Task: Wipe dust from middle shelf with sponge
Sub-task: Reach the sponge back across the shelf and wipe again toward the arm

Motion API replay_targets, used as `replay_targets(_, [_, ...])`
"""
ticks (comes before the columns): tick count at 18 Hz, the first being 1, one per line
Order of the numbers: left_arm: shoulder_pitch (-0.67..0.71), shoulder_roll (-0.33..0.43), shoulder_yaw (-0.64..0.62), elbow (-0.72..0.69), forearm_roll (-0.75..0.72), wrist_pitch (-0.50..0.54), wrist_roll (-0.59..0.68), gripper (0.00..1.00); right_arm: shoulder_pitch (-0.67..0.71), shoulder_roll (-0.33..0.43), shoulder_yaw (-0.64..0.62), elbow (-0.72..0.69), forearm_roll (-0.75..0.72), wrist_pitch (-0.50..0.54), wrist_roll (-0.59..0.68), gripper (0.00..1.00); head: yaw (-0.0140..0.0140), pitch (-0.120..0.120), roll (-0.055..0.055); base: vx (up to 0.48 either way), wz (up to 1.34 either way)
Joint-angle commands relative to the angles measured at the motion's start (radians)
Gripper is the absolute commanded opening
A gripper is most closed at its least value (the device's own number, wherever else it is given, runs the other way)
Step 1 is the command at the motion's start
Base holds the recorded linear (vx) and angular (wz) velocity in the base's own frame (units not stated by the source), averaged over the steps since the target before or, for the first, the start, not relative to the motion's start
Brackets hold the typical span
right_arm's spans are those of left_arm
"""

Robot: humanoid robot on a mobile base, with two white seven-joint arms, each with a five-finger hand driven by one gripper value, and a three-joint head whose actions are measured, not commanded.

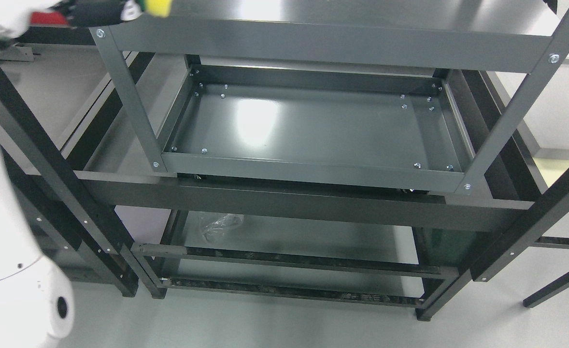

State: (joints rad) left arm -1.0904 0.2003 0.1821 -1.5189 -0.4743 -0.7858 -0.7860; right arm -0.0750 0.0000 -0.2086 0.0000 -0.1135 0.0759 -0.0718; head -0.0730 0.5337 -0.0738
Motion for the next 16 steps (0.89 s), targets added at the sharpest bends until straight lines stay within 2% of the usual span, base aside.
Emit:
replay_targets(1, [-0.026, -0.183, -0.465, 0.048, -0.331, 0.0, 0.377, 0.0, 0.0, -0.017, 0.0, -0.017, 0.0, 0.001, -0.002, 1.0, 0.0, 0.0, 0.0, 0.0, 0.0])
replay_targets(2, [-0.026, -0.183, -0.565, 0.048, -0.333, 0.007, 0.464, 0.0, 0.0, -0.017, 0.0, -0.017, 0.0, 0.001, -0.002, 1.0, 0.0, 0.0, 0.0, 0.0, 0.0])
replay_targets(3, [-0.028, -0.183, -0.71, 0.065, -0.33, 0.113, 0.567, 0.0, 0.001, -0.017, 0.0, -0.017, 0.0, 0.001, -0.002, 1.0, 0.0, 0.0, 0.0, 0.0, 0.0])
replay_targets(4, [-0.028, -0.183, -0.798, 0.074, -0.326, 0.153, 0.618, 0.0, 0.0, -0.017, 0.0, -0.017, 0.0, 0.001, -0.002, 1.0, 0.0, 0.0, 0.0, 0.0, 0.0])
replay_targets(8, [-0.023, -0.183, -0.987, 0.094, -0.322, 0.181, 0.648, 0.0, 0.0, -0.017, 0.0, -0.017, 0.0, 0.001, -0.002, 1.0, 0.0, 0.0, 0.0, 0.0, 0.0])
replay_targets(12, [-0.02, -0.183, -1.04, 0.135, -0.328, 0.183, 0.642, 0.0, 0.0, -0.017, 0.0, -0.017, 0.0, 0.001, -0.002, 1.0, 0.0, 0.0, 0.0, 0.0, 0.0])
replay_targets(16, [-0.019, -0.183, -0.956, 0.143, -0.334, 0.183, 0.616, 0.0, 0.0, -0.017, 0.0, -0.017, 0.0, 0.001, -0.002, 1.0, 0.0, 0.0, 0.0, 0.0, 0.0])
